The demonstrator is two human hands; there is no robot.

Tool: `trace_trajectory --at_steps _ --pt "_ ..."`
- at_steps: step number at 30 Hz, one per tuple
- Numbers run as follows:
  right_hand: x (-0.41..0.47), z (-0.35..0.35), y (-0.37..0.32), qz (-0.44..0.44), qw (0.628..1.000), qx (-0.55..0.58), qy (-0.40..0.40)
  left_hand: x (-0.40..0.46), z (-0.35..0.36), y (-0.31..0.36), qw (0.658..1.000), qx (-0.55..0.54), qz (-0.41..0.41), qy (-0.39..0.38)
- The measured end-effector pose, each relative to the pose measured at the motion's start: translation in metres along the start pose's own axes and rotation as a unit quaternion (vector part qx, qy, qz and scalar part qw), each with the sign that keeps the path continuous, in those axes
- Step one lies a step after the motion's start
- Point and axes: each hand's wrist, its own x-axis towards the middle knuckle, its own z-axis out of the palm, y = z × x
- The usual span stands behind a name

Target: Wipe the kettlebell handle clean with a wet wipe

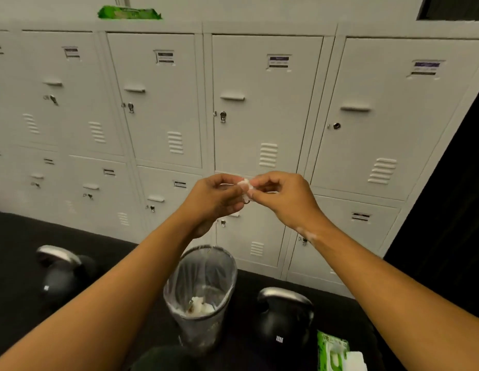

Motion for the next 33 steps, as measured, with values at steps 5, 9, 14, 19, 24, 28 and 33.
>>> trace_trajectory --at_steps 5,9,14,19,24,28,33 --pt "-0.006 0.061 0.041 0.012 0.999 0.018 -0.024 0.009 -0.047 -0.052 0.99 -0.084 -0.109 -0.007" --pt "-0.012 0.109 0.084 0.065 0.996 0.039 -0.056 0.015 -0.079 -0.102 0.989 -0.064 -0.129 0.019" --pt "-0.018 0.149 0.124 0.125 0.986 0.076 -0.081 0.02 -0.104 -0.15 0.986 -0.06 -0.147 0.053" --pt "-0.027 0.182 0.158 0.136 0.982 0.081 -0.106 0.021 -0.116 -0.185 0.987 -0.013 -0.145 0.07" --pt "-0.035 0.201 0.176 0.141 0.98 0.053 -0.13 0.024 -0.128 -0.221 0.982 0.117 -0.118 0.093" --pt "-0.038 0.205 0.191 0.14 0.972 -0.024 -0.189 0.026 -0.134 -0.244 0.955 0.264 -0.111 0.074" --pt "-0.045 0.189 0.207 0.099 0.947 -0.162 -0.258 0.025 -0.127 -0.252 0.9 0.418 -0.125 0.016"
